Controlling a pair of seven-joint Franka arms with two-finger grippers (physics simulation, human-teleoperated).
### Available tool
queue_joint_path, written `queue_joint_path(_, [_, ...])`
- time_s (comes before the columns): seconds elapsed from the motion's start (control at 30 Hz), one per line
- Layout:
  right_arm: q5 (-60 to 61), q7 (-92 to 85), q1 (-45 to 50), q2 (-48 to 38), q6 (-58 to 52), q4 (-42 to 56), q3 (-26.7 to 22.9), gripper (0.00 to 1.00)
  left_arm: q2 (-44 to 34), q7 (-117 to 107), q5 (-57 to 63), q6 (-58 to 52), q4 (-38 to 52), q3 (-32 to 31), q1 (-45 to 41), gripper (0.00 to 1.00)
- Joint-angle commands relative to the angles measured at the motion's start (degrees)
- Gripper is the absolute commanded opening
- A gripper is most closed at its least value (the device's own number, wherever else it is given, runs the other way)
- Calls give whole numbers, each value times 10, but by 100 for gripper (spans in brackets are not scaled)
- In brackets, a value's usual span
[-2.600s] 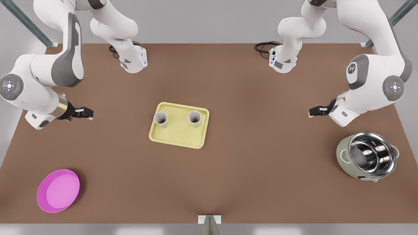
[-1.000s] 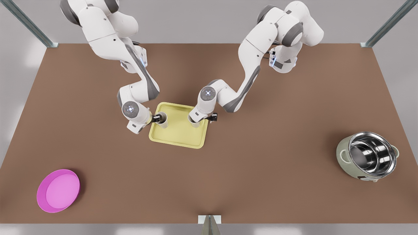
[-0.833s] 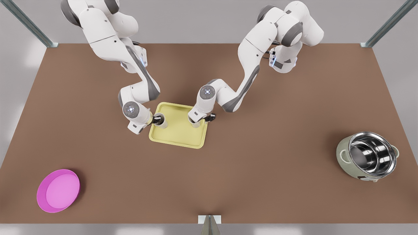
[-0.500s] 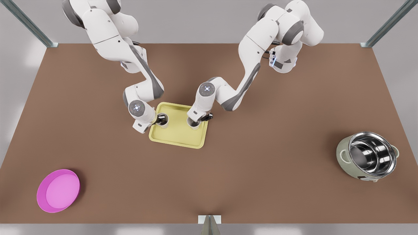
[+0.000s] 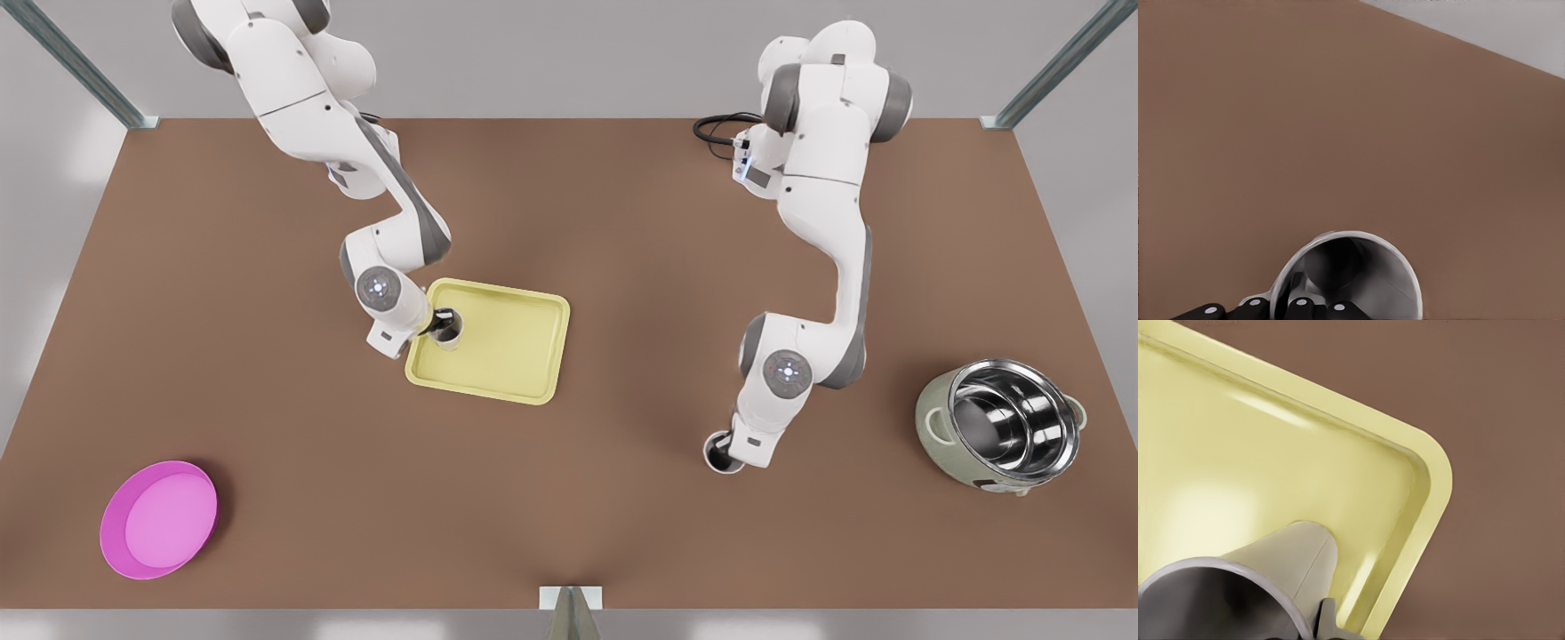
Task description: Use the left arm to pick up the white IKEA cup from the tray and place it on the middle-left position; use the right arm to pick up the white IKEA cup from the tray and place it on the middle-right position
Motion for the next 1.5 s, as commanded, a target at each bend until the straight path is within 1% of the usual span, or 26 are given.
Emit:
queue_joint_path(0.0, [-1,7,0,-18,-11,0,1,24,15,301,-8,57,4,0,9,10])
queue_joint_path(0.13, [0,5,-9,-49,-11,8,-2,24,35,299,-10,82,6,-2,9,12])
queue_joint_path(0.17, [0,5,-9,-59,-11,8,-3,24,37,300,-21,82,7,-2,9,25])
queue_joint_path(0.2, [0,-3,-14,-72,-21,8,-6,24,37,301,-22,82,7,-3,9,89])
queue_joint_path(0.23, [0,-22,-25,-76,-23,11,-6,24,36,301,-22,82,8,-3,9,100])
queue_joint_path(0.4, [1,-73,-72,-80,-29,10,-6,23,28,301,-19,74,10,-3,8,100])
queue_joint_path(0.43, [1,-74,-73,-78,-25,10,-6,23,16,302,-15,46,10,-3,7,100])
queue_joint_path(0.5, [0,-78,-84,-76,-22,9,-6,23,-70,322,-11,-118,10,-3,6,100])
queue_joint_path(0.53, [0,-81,-84,-76,-24,7,-6,23,-139,322,-18,-248,19,-3,6,100])
queue_joint_path(0.57, [0,-96,-94,-75,-24,7,-7,22,-193,324,-12,-342,25,0,6,100])
queue_joint_path(0.6, [0,-101,-95,-74,-23,7,-7,22,-267,347,-11,-402,9,2,8,100])
queue_joint_path(0.63, [0,-108,-96,-74,-25,7,-7,22,-363,362,-2,-297,-131,3,10,100])
queue_joint_path(0.7, [0,-129,-96,-66,-18,7,-23,22,-324,346,-2,-308,-80,2,9,100])
queue_joint_path(0.77, [2,-207,-151,-56,-19,2,-37,22,-312,342,-8,-308,-62,2,9,100])
queue_joint_path(0.87, [3,-233,-179,-33,-17,-2,-37,24,-307,344,-7,-307,-62,2,10,100])
queue_joint_path(0.93, [3,-234,-182,-29,2,-15,-37,31,-305,344,-8,-307,-62,2,9,100])
queue_joint_path(0.97, [3,-234,-182,-30,4,-18,-37,40,-305,344,-7,-307,-62,2,9,100])
queue_joint_path(1.0, [3,-234,-182,-30,4,-17,-37,59,-304,343,-7,-305,-62,2,9,100])
queue_joint_path(1.03, [3,-234,-182,-30,4,-18,-37,65,-304,342,-7,-304,-62,2,8,100])
queue_joint_path(1.13, [3,-234,-183,-30,4,-20,-37,67,-302,340,-7,-304,-62,2,8,100])
queue_joint_path(1.2, [3,-235,-184,-33,2,-19,-40,86,-302,340,-7,-304,-62,2,8,100])
queue_joint_path(1.27, [3,-237,-184,-36,1,-14,-57,93,-302,340,-7,-303,-62,2,8,100])
queue_joint_path(1.37, [4,-233,-184,-59,-1,2,-71,100,-301,340,-7,-302,-62,2,9,100])
queue_joint_path(1.4, [4,-226,-183,-71,-2,39,-69,100,-301,340,-7,-302,-62,2,9,100])
queue_joint_path(1.43, [-2,-227,-183,-71,-8,106,-67,100,-298,340,-7,-302,-62,2,9,100])
queue_joint_path(1.47, [-2,-226,-180,-70,-73,197,-66,100,-298,340,-7,-301,-62,2,10,100])
